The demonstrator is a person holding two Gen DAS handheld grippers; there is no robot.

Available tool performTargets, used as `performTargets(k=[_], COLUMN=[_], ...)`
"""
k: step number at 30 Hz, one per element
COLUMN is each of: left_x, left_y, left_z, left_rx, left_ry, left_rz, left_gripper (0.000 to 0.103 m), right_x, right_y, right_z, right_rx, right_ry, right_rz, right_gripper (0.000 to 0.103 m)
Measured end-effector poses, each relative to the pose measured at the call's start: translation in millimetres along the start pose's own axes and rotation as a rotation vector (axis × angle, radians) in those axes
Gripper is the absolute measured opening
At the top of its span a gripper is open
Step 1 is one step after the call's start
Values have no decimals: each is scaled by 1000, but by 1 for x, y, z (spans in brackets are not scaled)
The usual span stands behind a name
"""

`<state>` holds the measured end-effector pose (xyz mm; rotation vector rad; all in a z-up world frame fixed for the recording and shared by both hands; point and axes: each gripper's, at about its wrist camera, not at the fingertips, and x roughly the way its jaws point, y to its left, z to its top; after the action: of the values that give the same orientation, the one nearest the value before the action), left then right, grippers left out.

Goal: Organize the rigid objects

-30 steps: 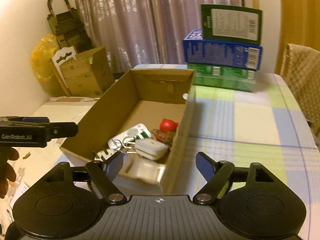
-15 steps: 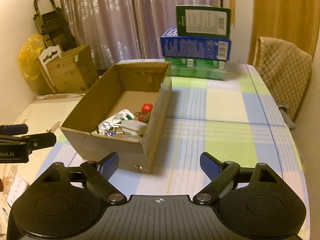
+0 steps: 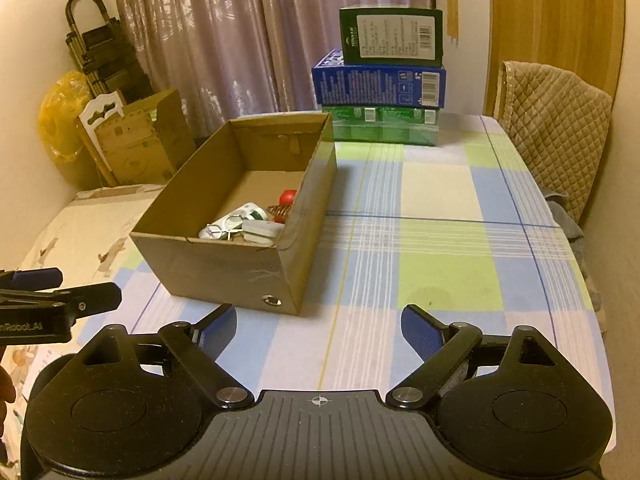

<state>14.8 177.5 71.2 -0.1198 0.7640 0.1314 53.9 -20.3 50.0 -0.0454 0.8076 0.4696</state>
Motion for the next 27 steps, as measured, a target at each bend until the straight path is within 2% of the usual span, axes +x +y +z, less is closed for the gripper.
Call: performTargets(k=[27], left_x=[4], left_y=[-5], left_z=[-8], left_rx=[2], left_ry=[18], left_rz=[-13], left_gripper=[102], right_x=[4], right_y=[5], right_z=[-4], right_rx=[-1], right_ry=[3], right_rz=[4], right_gripper=[87])
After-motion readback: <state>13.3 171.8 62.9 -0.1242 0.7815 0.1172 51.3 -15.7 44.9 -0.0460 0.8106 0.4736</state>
